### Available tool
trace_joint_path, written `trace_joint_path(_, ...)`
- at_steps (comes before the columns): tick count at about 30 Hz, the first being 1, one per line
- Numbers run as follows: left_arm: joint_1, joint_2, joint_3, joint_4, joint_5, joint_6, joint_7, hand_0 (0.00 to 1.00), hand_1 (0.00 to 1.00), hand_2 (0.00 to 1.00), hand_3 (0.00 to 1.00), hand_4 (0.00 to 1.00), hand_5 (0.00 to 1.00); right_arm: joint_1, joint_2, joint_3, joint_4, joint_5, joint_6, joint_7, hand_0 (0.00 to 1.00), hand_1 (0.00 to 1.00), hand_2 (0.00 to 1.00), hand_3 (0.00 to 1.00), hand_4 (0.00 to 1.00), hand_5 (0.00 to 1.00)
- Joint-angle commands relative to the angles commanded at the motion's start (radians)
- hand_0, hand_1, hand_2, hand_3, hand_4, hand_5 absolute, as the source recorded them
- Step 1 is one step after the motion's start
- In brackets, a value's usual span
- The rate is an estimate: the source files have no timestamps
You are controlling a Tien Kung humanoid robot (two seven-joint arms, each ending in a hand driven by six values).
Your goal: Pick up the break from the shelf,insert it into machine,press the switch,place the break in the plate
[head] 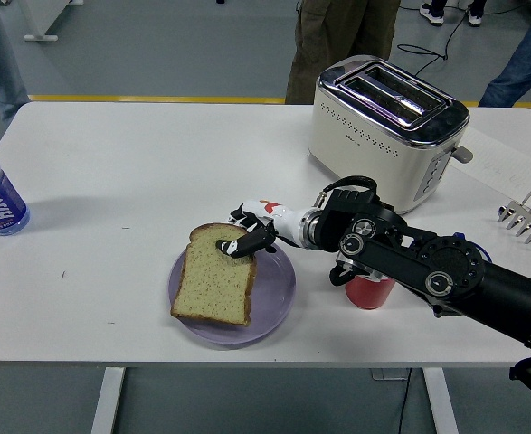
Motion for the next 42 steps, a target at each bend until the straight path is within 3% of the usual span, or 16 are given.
trace_joint_path(13, 0.007, -0.001, -0.005, 0.000, 0.010, -0.001, 0.002, 0.638, 0.483, 0.454, 0.552, 0.347, 0.826, -0.003, 0.002, 0.001, -0.002, -0.042, 0.056, 0.007, 0.002, 0.042, 0.350, 0.437, 0.467, 0.080)
trace_joint_path(27, 0.002, 0.000, 0.002, 0.000, -0.001, 0.000, -0.001, 0.638, 0.485, 0.454, 0.552, 0.347, 0.827, 0.004, 0.006, 0.012, -0.005, -0.034, 0.069, 0.021, 0.022, 0.093, 0.378, 0.460, 0.500, 0.110)
trace_joint_path(28, 0.002, 0.000, 0.002, 0.000, -0.001, 0.000, -0.001, 0.638, 0.486, 0.455, 0.552, 0.346, 0.827, 0.005, 0.006, 0.013, -0.005, -0.035, 0.073, 0.023, 0.065, 0.149, 0.406, 0.468, 0.526, 0.121)
trace_joint_path(33, 0.000, 0.000, 0.003, 0.000, -0.004, 0.000, -0.001, 0.638, 0.486, 0.455, 0.552, 0.346, 0.827, 0.007, 0.005, 0.015, -0.003, -0.040, 0.094, 0.029, 0.065, 0.149, 0.406, 0.468, 0.526, 0.121)
trace_joint_path(34, 0.000, 0.000, 0.003, 0.000, -0.004, 0.000, -0.001, 0.638, 0.486, 0.455, 0.551, 0.346, 0.826, 0.007, 0.005, 0.015, -0.003, -0.041, 0.095, 0.029, 0.126, 0.211, 0.422, 0.482, 0.554, 0.154)
trace_joint_path(39, 0.000, 0.000, 0.003, 0.000, -0.004, 0.000, -0.001, 0.638, 0.486, 0.455, 0.551, 0.346, 0.826, 0.008, 0.003, 0.017, -0.003, -0.047, 0.112, 0.034, 0.126, 0.211, 0.422, 0.482, 0.554, 0.154)
trace_joint_path(40, 0.000, 0.000, 0.003, 0.000, -0.005, 0.000, -0.001, 0.638, 0.486, 0.455, 0.552, 0.346, 0.826, 0.009, 0.003, 0.018, -0.002, -0.049, 0.114, 0.035, 0.177, 0.243, 0.439, 0.495, 0.567, 0.166)
trace_joint_path(42, 0.000, 0.000, 0.003, 0.000, -0.005, 0.000, -0.001, 0.638, 0.486, 0.455, 0.552, 0.346, 0.826, 0.010, 0.003, 0.020, -0.002, -0.053, 0.114, 0.037, 0.177, 0.243, 0.439, 0.495, 0.567, 0.166)
